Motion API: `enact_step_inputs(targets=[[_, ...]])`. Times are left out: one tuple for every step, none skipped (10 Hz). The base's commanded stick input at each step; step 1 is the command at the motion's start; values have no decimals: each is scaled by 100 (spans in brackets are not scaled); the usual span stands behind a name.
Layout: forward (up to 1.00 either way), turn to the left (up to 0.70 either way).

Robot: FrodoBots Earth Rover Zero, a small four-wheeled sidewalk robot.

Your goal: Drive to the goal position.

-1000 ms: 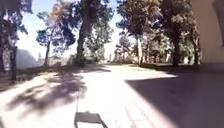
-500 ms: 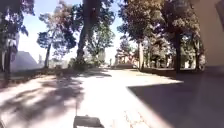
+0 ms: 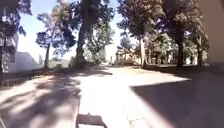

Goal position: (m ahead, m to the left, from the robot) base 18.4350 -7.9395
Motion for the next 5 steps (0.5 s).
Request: enact_step_inputs(targets=[[70, 14], [70, 14], [70, 14], [70, 14], [70, 14]])
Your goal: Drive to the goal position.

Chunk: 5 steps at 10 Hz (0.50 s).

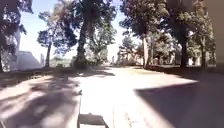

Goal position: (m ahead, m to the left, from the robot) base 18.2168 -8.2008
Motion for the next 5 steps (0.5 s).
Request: enact_step_inputs(targets=[[70, 14], [70, 14], [70, 14], [70, 10], [70, 5]])
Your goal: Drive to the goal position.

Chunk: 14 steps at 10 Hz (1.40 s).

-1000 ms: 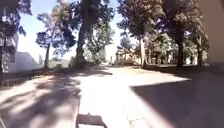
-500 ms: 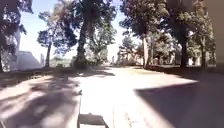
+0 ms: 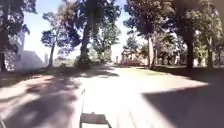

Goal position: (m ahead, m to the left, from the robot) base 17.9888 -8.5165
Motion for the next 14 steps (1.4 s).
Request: enact_step_inputs(targets=[[70, 0], [70, 0], [70, 0], [70, 0], [70, 0], [70, 0], [70, 0], [70, 0], [70, 0], [70, 0], [70, 0], [70, 0], [70, 0], [70, 0]])
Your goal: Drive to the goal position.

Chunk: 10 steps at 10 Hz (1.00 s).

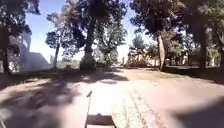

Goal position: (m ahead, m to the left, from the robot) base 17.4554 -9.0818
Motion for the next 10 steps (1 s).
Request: enact_step_inputs(targets=[[70, 0], [70, 0], [70, 0], [70, 0], [70, 0], [70, 0], [70, 0], [70, 0], [70, 0], [70, 0]])
